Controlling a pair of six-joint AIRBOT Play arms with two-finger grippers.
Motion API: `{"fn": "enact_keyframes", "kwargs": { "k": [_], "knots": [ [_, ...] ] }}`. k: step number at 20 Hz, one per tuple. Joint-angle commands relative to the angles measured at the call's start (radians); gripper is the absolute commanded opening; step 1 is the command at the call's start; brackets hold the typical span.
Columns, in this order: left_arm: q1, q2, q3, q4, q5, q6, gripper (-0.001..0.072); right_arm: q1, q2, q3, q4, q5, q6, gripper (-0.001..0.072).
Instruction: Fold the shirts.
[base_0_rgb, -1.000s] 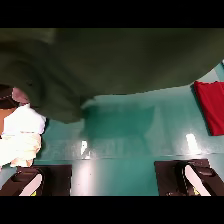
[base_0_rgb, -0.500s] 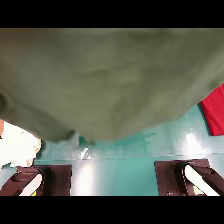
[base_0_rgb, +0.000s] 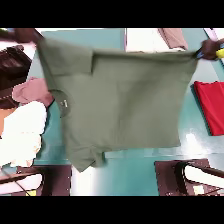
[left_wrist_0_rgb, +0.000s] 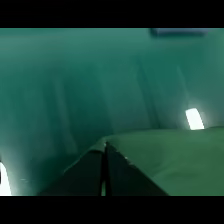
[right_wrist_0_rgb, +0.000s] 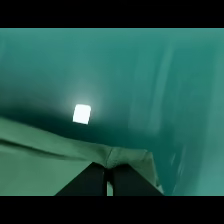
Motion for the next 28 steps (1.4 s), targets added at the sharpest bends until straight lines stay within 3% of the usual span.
{"fn": "enact_keyframes", "kwargs": {
  "k": [1,6,11,14,20,25,26,27,28],
  "knots": [
    [0.000,-0.253,-0.023,-0.111,-0.025,0.073,0.0021,0.026,-0.202,-0.056,0.013,-0.055,-0.016,0.0019],
    [0.000,-0.338,-0.023,-0.124,0.040,0.094,0.0021,0.016,-0.376,0.123,0.041,-0.086,-0.015,0.0018],
    [-0.001,-0.337,-0.049,-0.121,-0.142,0.118,0.0022,-0.009,-0.388,0.192,0.013,0.003,-0.051,0.0018],
    [-0.003,-0.337,-0.137,-0.116,-0.141,0.119,0.0021,-0.008,-0.369,0.092,-0.056,0.052,-0.060,0.0018],
    [-0.003,-0.337,-0.294,-0.114,-0.135,0.119,0.0022,-0.008,-0.303,-0.163,-0.074,0.003,-0.069,0.0019],
    [-0.002,-0.336,-0.319,-0.105,-0.172,0.119,0.0023,-0.009,-0.298,-0.207,-0.073,0.016,-0.068,0.0021],
    [-0.002,-0.332,-0.319,-0.097,-0.184,0.115,0.0024,-0.010,-0.292,-0.207,-0.073,0.022,-0.068,0.0044],
    [-0.002,-0.318,-0.318,-0.092,-0.189,0.115,0.0032,-0.013,-0.283,-0.206,-0.073,0.023,-0.068,0.0236],
    [-0.002,-0.296,-0.317,-0.086,-0.191,0.114,0.0264,-0.024,-0.267,-0.206,-0.072,0.026,-0.069,0.0350]
  ]
}}
